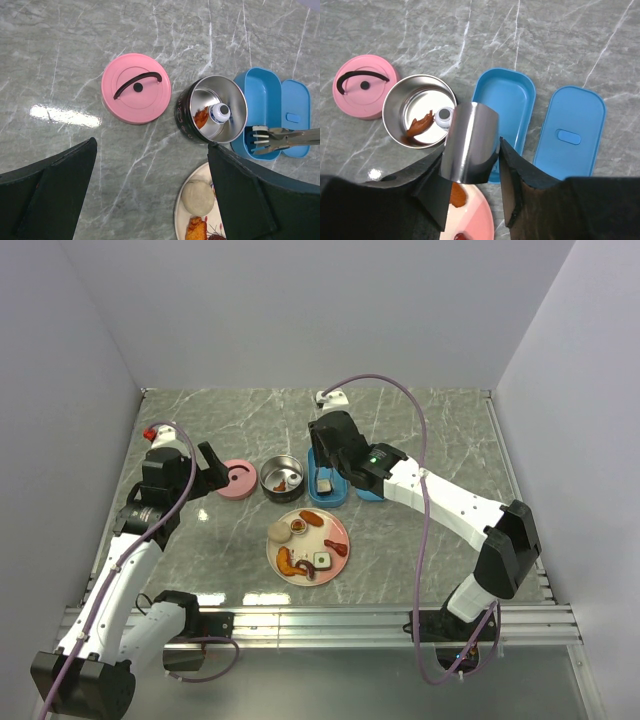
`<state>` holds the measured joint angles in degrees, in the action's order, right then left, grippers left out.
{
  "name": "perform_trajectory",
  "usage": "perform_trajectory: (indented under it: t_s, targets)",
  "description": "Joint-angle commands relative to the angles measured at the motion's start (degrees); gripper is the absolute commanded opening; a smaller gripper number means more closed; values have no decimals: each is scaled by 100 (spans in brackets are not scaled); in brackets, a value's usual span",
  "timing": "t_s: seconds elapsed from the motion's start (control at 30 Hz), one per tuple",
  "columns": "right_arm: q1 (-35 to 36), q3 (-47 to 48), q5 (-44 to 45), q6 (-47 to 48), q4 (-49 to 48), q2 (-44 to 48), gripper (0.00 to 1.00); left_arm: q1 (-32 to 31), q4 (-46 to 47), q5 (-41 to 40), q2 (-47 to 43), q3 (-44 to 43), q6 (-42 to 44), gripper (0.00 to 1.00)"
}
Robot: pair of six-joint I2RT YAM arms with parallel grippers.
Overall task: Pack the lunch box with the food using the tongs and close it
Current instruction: Place the food into the lunch box
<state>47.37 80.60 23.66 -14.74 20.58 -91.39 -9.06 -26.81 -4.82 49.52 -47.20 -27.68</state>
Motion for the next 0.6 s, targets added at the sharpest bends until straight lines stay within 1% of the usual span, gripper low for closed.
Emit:
perform_trajectory:
  t_s: [0.0, 0.17, 0.4, 0.57]
  targets:
    - [9, 141, 60, -2, -282, 8, 47, -26, 229, -63, -30, -105, 114, 100]
    - [17, 123, 86, 24, -300, 51, 51, -26, 220, -81, -56, -114, 123, 99]
    - [96, 228, 235, 103, -300, 359, 51, -34, 220, -81, -91, -105, 123, 99]
    - [394, 378, 350, 191, -107, 754, 50, -34, 229, -63, -118, -70, 88, 99]
